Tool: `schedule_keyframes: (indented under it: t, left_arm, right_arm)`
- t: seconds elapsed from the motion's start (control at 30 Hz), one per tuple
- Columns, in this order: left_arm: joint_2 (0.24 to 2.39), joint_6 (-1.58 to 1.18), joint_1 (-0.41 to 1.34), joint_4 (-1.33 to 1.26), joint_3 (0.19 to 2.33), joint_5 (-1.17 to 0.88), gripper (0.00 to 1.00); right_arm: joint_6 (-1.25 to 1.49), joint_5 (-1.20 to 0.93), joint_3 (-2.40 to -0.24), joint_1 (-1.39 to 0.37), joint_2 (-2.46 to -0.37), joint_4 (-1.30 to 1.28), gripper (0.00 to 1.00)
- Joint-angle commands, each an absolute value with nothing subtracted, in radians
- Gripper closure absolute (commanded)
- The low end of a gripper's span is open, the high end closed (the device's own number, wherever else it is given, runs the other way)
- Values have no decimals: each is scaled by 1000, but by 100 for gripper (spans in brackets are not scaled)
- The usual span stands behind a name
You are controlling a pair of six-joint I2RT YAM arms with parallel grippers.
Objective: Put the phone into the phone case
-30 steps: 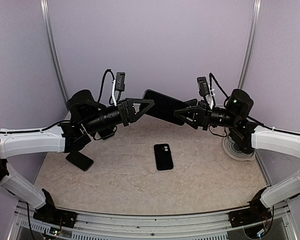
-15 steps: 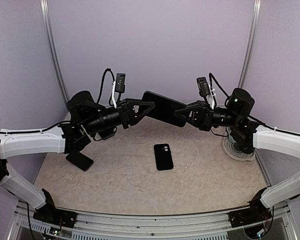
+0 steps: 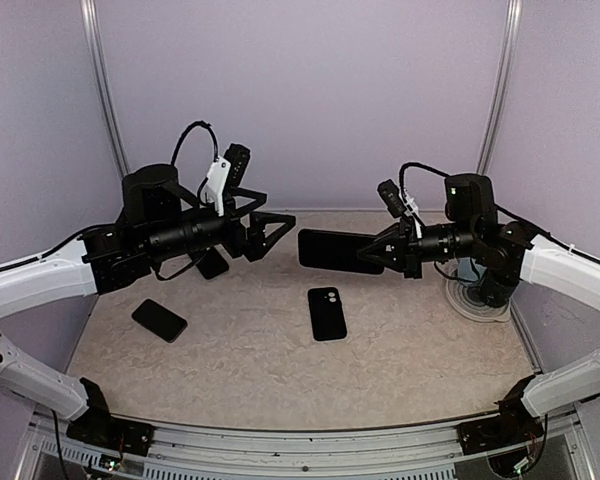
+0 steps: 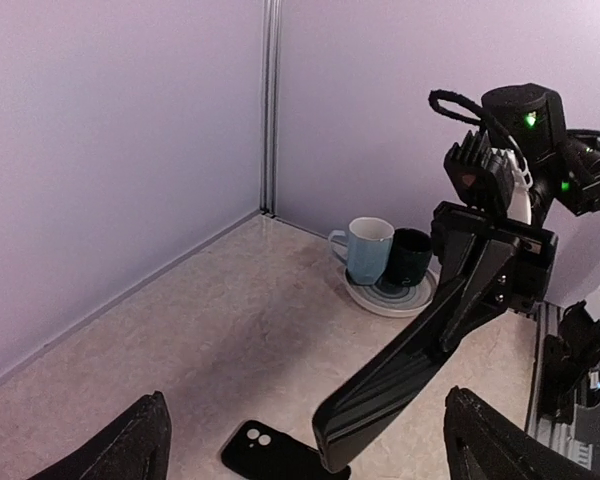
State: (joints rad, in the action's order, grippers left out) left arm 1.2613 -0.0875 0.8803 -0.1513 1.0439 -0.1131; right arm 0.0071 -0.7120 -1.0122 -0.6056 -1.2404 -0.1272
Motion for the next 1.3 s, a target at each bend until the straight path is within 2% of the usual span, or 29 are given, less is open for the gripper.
schedule_keyframes:
  t: [0.0,0.1,0.27,0.43,0.53,0.63,0.67,0.77,0.83,0.97,1.07,1.13,1.27]
  left_arm:
    - [1373,110,891,117,1171,-125,10]
    - [1393,186,894,65,1153,-318,7]
    - [1441,220,906,109,1197,-495,7]
    - [1474,210,921,131,1199,-544,10]
    - [1514,209,938,157,1227,-505,23]
    - [1522,194,939,155,1245,-479,50]
    - [1518,193,939,148,1239,-473,53]
    - [1510,218,940,162,1223,-476,45]
    - [1515,227,942,188,1227,-470,44]
    - [1506,231,941,198,1225,-475,59]
    - [1499,232,942,194,1218,-482,81]
    - [1500,223,942,187,1218,-482,100]
    - [1500,175,945,105,1190,-467,100]
  right_arm:
    - [-198,-741,-1078,-604,-1247,-343,100]
    - [-282,-821,-1109,-621,-1274,-410,100]
    - [-380,-798,-1209,-669,-1340,-558,100]
    - [-406,-820,-1251,-692,-1372,-568,100]
    - [-423,-808,-1284,-716,-1399,-588,100]
    - [-443,-805,-1321,-728,-1423,-625,100]
    - [-448,-803,-1333,-733,-1426,-637,100]
    - [-457,-798,-1342,-740,-1423,-645,100]
    - [-462,-799,-1347,-744,-1419,-650,100]
    - [-469,-803,-1358,-745,-1417,-662,100]
    - [-465,-797,-1351,-746,-1405,-641,100]
    - [-464,-792,-1349,-747,-1400,-630,100]
    - [-458,-780,-1346,-747,-1396,-609,100]
